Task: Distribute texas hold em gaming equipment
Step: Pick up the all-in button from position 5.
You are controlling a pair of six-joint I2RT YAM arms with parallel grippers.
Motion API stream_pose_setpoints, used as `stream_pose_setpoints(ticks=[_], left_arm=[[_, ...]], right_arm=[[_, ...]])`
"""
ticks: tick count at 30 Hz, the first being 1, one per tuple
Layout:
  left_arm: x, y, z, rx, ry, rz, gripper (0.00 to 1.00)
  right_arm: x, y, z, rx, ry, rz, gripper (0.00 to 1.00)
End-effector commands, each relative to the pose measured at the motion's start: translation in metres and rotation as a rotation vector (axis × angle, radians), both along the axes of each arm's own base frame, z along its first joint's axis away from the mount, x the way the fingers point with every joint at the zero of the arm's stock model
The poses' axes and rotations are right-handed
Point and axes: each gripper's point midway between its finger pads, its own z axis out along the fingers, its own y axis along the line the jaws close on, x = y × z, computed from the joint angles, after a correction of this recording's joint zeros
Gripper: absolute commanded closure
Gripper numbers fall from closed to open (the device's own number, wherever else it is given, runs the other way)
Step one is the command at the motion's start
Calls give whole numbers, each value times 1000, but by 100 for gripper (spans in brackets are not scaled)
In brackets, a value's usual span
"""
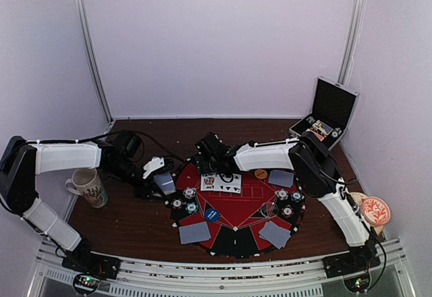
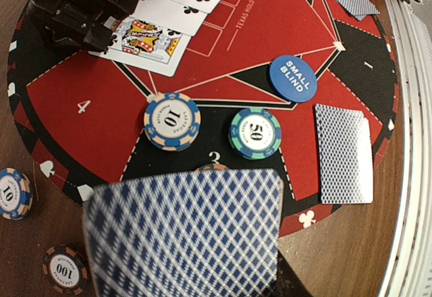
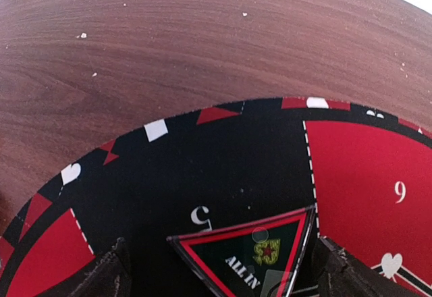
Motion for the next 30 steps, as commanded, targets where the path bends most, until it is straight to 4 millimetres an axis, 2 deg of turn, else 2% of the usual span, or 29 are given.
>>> stream_pose_setpoints(ticks=[1, 10, 21, 23, 27, 30], left_arm=[[5, -5, 14, -37, -42, -14, 65], [5, -5, 15, -38, -44, -16, 65], [5, -5, 16, -40, -44, -16, 65], [5, -5, 15, -38, -44, -15, 65], [5, -5, 15, -38, -44, -17, 65], [5, -5, 15, -38, -46, -17, 65]], right_arm=[[5, -6, -12, -52, -11, -52, 8], [5, -10, -16, -62, -13, -76, 22], [6, -4, -4, -4, -32, -58, 35], [6, -3, -3, 12, -28, -57, 32], [7, 7, -2, 77, -9, -45, 16], [9, 8, -2, 83, -13, -62, 16]])
